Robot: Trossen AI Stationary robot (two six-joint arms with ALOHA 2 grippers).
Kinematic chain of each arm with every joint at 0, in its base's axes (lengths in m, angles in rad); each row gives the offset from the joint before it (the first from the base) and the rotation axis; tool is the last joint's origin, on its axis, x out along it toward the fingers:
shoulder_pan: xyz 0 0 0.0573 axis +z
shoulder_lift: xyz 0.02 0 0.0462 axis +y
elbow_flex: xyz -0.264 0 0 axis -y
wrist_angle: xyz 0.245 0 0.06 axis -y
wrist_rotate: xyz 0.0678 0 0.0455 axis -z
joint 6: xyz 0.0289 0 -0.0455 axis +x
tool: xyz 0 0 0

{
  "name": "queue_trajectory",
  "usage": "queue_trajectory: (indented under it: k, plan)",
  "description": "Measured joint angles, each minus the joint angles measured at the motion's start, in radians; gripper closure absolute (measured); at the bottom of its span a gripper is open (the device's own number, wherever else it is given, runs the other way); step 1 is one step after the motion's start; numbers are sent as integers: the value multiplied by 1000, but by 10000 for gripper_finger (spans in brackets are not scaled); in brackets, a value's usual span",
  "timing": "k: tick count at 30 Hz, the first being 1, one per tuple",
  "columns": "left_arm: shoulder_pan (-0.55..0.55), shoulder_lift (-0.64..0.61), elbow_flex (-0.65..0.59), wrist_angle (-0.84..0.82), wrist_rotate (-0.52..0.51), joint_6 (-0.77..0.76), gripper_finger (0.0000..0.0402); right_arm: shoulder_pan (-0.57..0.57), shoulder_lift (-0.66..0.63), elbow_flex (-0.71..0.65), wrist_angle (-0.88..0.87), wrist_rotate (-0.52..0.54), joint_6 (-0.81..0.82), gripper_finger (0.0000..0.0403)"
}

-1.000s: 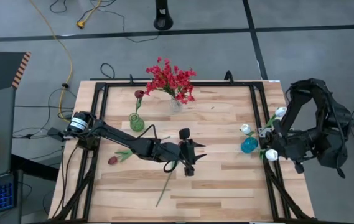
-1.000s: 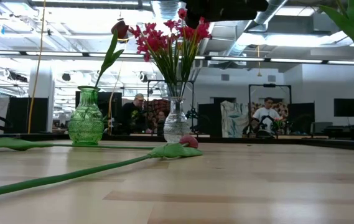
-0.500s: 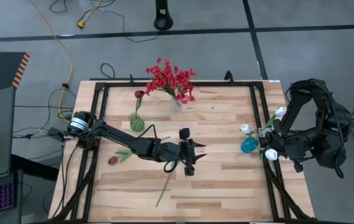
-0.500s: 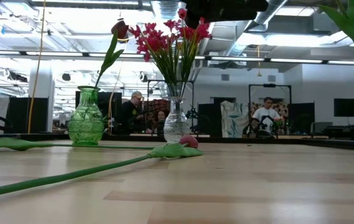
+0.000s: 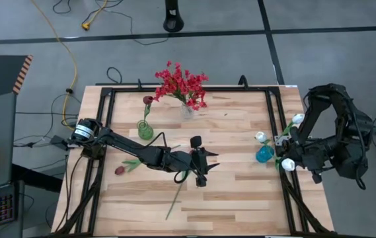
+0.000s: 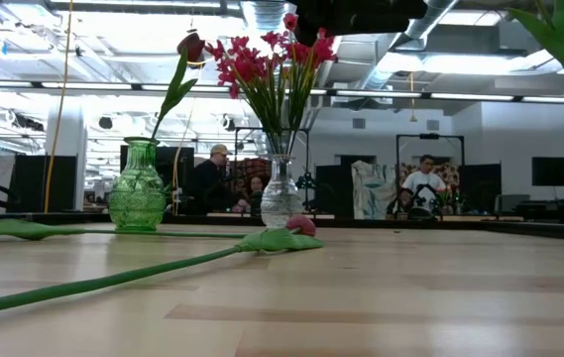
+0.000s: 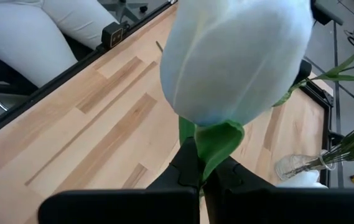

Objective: Sort flowers into vase by color
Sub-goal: Put the white tulip into the blue vase

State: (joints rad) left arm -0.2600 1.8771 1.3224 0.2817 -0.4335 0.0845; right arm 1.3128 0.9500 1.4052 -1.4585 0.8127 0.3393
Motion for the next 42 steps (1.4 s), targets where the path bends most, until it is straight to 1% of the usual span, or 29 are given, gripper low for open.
queue_trajectory:
  k: [7,14,24,30,42]
  plan:
    - [0,0,0,0,0,0,261,0,0,0,0,0,4,376]
    - [0,0,0,0,0,0,261,0,0,0,-32,0,104,376]
    - [0,0,0,0,0,0,261,0,-1,-4,-32,1,106,377]
    - [0,0,0,0,0,0,261,0,-9,-59,-31,24,111,377]
    - [0,0,0,0,0,0,261,1,-9,-155,-29,26,248,377]
